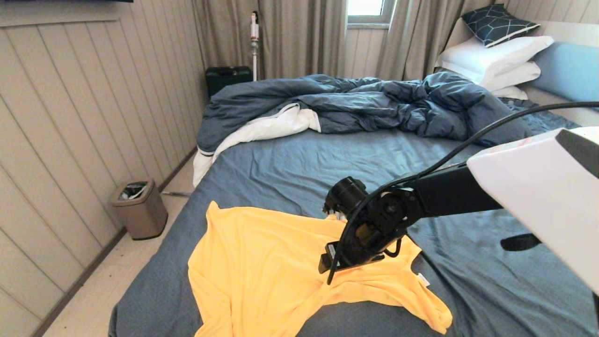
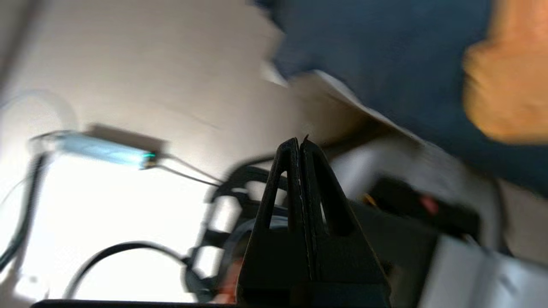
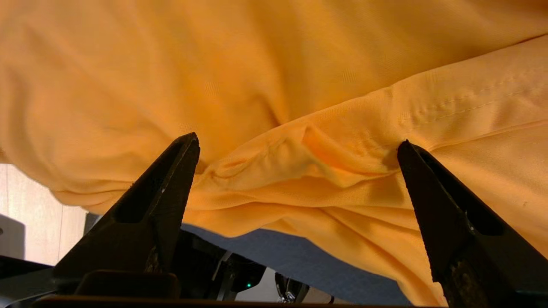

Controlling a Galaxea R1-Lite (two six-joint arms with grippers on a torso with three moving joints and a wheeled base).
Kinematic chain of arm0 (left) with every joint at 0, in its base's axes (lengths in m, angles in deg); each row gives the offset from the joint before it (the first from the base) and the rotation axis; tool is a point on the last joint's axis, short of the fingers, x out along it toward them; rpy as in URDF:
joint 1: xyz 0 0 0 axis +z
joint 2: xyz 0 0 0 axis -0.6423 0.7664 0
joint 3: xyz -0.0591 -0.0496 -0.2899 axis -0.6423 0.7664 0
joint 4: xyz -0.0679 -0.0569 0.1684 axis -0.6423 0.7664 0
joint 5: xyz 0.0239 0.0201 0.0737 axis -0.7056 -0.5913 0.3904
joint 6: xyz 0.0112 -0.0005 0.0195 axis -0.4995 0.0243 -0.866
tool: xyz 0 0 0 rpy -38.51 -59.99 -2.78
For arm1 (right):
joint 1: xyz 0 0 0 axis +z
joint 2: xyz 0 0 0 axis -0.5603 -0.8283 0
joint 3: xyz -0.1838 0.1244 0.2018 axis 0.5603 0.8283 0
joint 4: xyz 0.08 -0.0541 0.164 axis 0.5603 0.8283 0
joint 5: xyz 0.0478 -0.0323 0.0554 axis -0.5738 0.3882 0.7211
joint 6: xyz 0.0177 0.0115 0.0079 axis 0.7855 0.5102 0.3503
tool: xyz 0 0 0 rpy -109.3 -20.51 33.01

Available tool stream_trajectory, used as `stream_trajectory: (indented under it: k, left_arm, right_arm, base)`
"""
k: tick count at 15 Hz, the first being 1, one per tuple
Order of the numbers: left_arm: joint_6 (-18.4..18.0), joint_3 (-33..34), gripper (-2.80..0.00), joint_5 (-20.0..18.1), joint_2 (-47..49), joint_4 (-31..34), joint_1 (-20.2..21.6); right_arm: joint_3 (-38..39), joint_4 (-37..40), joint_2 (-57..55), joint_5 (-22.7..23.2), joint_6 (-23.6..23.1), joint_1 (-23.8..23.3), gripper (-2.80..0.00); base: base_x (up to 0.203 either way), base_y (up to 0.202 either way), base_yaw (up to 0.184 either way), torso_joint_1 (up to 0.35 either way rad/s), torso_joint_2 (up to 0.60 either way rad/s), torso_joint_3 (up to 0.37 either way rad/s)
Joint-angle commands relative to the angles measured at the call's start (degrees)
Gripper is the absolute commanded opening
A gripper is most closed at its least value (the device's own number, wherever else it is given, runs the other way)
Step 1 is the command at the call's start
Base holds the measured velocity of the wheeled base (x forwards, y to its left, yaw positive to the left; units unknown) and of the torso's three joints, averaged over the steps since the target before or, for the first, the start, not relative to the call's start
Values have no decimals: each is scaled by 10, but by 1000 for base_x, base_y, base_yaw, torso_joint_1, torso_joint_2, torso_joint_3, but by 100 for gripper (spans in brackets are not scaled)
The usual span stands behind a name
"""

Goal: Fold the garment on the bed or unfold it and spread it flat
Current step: Unford the yellow T-shirt

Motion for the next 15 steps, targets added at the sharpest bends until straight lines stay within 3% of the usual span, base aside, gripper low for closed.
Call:
stream_trajectory:
  k: [1,2,4,5,7,10,14,15]
  left_arm:
    - [8,-4,-280,43,-25,9,54]
    - [8,-1,-280,49,-39,7,85]
    - [-14,14,-280,47,-109,-25,107]
    - [-55,41,-280,34,-145,-63,114]
    - [-154,101,-280,-29,-223,-165,134]
    - [-277,151,-280,-142,-314,-226,147]
    - [-280,154,-280,-159,-315,-231,148]
    - [-280,154,-280,-159,-315,-231,148]
  right_arm:
    - [-2,0,-9,0,0,0,0]
    - [-7,1,-11,0,0,-1,0]
    - [-13,2,-11,0,0,-2,0]
    - [-16,2,-11,0,0,-1,0]
    - [-16,3,-9,0,1,1,0]
    - [-13,4,-4,0,1,0,0]
    - [-8,11,1,-11,1,1,0]
    - [-8,13,3,-16,1,2,-280]
  base:
    - [0,0,0,0,0,0]
    - [0,0,0,0,0,0]
    - [0,0,0,0,0,0]
    - [0,0,0,0,0,0]
    - [0,0,0,0,0,0]
    - [0,0,0,0,0,0]
    - [0,0,0,0,0,0]
    - [0,0,0,0,0,0]
